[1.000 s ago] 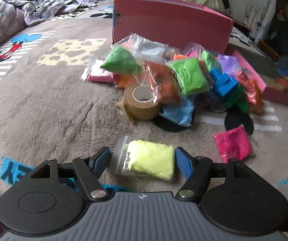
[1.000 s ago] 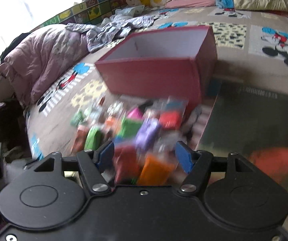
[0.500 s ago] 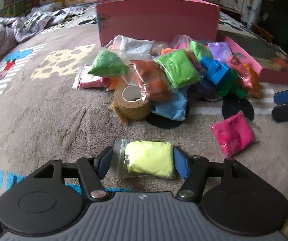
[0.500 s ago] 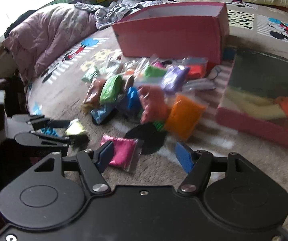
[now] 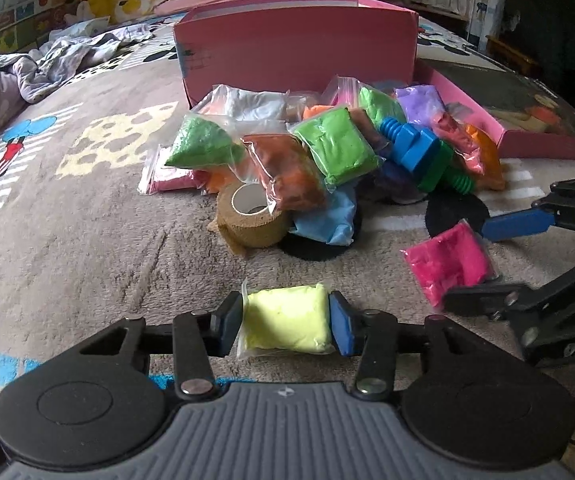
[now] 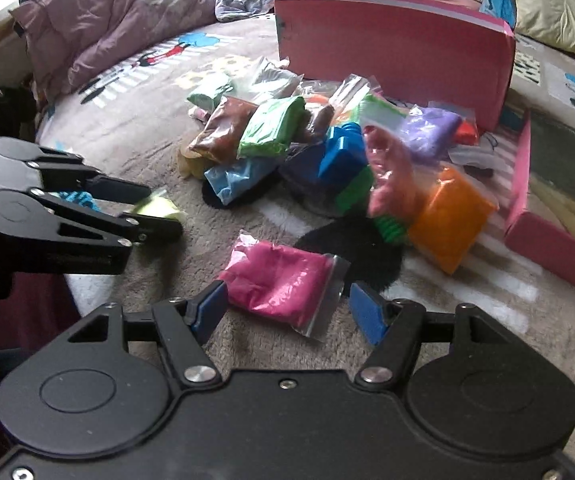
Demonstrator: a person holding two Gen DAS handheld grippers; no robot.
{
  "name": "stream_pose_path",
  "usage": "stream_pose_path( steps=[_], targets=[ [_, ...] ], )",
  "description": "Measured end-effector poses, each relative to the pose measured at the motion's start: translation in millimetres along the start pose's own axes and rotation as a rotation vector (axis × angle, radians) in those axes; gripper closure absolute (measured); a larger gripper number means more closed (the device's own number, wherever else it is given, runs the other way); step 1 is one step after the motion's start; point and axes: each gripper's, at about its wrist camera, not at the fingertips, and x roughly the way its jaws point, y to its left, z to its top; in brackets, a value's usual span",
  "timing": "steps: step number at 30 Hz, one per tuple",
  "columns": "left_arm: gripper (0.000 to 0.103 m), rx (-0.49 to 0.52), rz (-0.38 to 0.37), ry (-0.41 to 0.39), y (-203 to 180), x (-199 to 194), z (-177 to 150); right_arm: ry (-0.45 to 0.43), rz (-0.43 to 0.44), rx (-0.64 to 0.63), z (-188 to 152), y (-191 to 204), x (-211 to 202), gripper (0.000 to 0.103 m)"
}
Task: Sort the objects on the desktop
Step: 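Close the left tool on the yellow packet while the right tool returns to the pile, then close the right tool on the pink clay packet while the left tool holds the yellow packet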
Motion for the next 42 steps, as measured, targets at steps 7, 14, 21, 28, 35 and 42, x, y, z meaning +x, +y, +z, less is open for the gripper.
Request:
stream_pose_path(
  steps=[7, 14, 21, 28, 35, 42],
  targets=[
    [0.06, -0.013, -0.004, -0.023, 3, -12, 6, -0.003, -0.052, -0.042, 1, 12, 13, 0.022],
    [0.059, -0.013, -0.021, 0.009, 3, 4, 2, -0.019, -0.082, -0.1, -5, 20, 13, 0.021],
    [0.041, -0.1, -0.023, 0.031, 14, 9, -2, -0.036, -0.057, -0.206, -10, 23, 0, 0.021],
    [0.041, -0.186, -0.076, 0.036, 28, 12, -4, -0.029, -0.005, -0.223, -13, 17, 2, 0.026],
    [0.041, -0.17, -0.071, 0.036, 31, 13, -1, -0.026, 0.033, -0.21, -14, 16, 1, 0.049],
    [0.057, -0.093, -0.053, 0.029, 18, 14, -4, -0.025, 0.047, -0.172, -15, 8, -2, 0.055]
  ],
)
